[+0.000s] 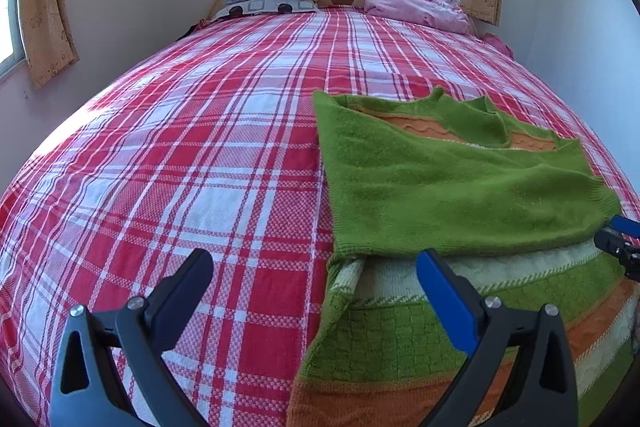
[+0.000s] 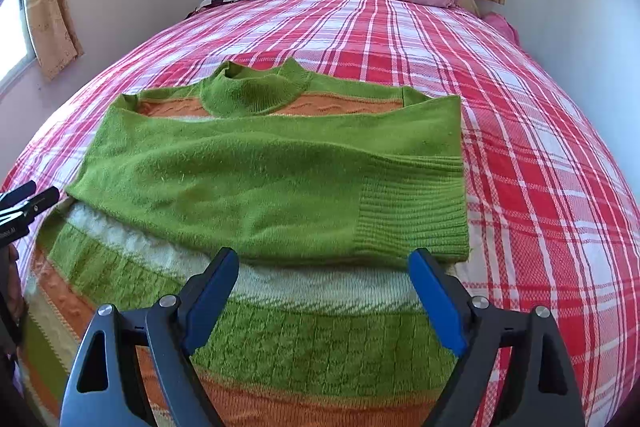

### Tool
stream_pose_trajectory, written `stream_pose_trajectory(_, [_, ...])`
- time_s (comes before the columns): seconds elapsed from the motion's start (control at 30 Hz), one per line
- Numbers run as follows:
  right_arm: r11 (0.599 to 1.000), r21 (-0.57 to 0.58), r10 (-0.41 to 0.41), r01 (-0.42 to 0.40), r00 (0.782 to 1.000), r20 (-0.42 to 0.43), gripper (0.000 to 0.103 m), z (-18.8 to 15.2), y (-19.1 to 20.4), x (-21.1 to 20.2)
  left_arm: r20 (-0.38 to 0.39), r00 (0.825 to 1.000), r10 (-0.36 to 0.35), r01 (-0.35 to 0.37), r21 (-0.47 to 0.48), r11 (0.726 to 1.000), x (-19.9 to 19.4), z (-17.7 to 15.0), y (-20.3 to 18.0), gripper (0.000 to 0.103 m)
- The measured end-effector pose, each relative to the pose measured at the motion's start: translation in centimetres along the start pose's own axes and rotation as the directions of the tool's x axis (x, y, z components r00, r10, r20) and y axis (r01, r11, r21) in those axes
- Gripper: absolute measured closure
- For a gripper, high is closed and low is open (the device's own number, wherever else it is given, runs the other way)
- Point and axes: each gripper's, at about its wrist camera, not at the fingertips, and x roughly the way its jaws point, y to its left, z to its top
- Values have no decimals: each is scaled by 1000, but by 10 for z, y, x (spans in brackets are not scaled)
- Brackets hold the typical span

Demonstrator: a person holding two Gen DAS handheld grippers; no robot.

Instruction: Fold small clothes

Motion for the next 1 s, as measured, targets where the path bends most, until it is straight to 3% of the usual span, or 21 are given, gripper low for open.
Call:
stream_pose_trajectory(0.4, [999, 43, 22, -21, 1000, -8, 15, -17, -12, -7, -6, 999, -43, 43, 19, 999, -21, -16, -15, 0])
stream_pose_trajectory(0.67, [999, 33, 23, -24, 999, 28, 15, -27, -15, -35, 13, 998, -59, 58, 42, 997, -43, -28, -17, 0])
stream_pose_trajectory(1.0, [998, 8, 67, -67, 996, 51, 15, -53, 6, -66, 12, 996, -88, 87, 76, 993, -70, -48, -21, 0])
